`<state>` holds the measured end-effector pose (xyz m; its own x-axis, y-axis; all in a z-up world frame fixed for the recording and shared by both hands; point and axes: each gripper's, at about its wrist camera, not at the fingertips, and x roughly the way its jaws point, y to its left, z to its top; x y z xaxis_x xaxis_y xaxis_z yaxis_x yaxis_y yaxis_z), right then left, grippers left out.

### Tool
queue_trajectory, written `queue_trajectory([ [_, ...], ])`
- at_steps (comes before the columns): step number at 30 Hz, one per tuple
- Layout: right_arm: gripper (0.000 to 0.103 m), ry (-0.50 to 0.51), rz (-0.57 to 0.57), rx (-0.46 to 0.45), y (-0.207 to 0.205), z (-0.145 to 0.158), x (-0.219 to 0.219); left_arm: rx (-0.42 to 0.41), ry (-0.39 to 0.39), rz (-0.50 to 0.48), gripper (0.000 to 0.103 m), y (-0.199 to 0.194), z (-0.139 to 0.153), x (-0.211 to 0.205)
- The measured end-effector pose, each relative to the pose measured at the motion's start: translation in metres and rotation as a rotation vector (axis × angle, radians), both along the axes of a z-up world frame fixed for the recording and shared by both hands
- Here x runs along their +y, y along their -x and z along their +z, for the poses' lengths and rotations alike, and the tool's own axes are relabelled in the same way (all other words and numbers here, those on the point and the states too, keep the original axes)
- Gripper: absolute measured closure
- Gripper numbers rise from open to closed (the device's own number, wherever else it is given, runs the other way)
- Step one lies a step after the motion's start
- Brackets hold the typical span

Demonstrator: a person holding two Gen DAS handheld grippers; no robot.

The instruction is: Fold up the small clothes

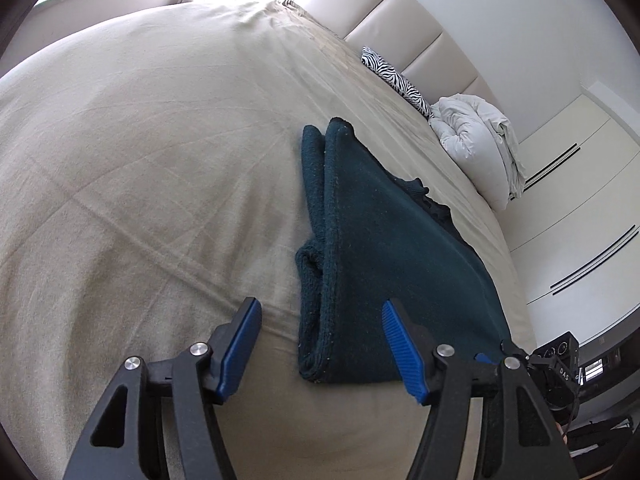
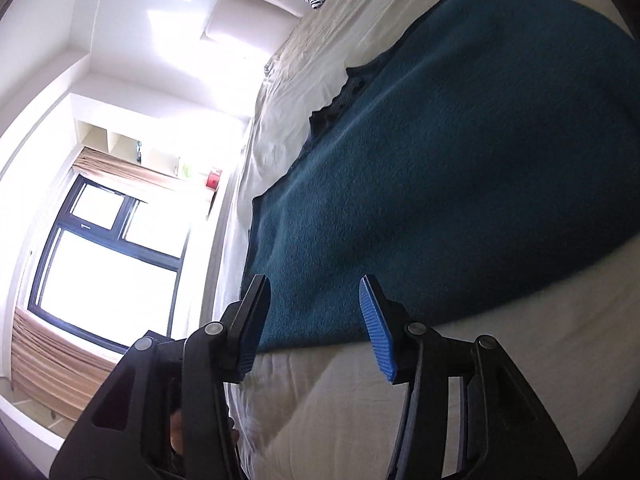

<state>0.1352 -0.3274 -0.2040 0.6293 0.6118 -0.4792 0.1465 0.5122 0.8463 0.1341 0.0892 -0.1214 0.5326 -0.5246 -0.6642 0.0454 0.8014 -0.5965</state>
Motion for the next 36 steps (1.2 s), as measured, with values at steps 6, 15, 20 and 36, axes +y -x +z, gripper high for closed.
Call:
queue_trajectory([
  [6,0.059,-0.016,-0.009,0.087,0.004,-0.027,0.005,-0.019,0.019,0.002,0.037,-0.021,0.004,0.005],
  [15,0.057,0.003,-0.024,-0.001,0.021,0.029,-0.032,0.05,0.034,-0.067,0.03,-0.082,-0.005,-0.008],
  [20,0.057,-0.041,0.02,-0.007,0.006,0.026,-0.013,0.06,0.052,-0.102,0.027,-0.085,-0.008,-0.015],
  [36,0.057,-0.08,0.056,-0.001,-0.024,0.018,0.024,0.278,0.458,-0.094,0.062,-0.076,-0.05,0.018],
])
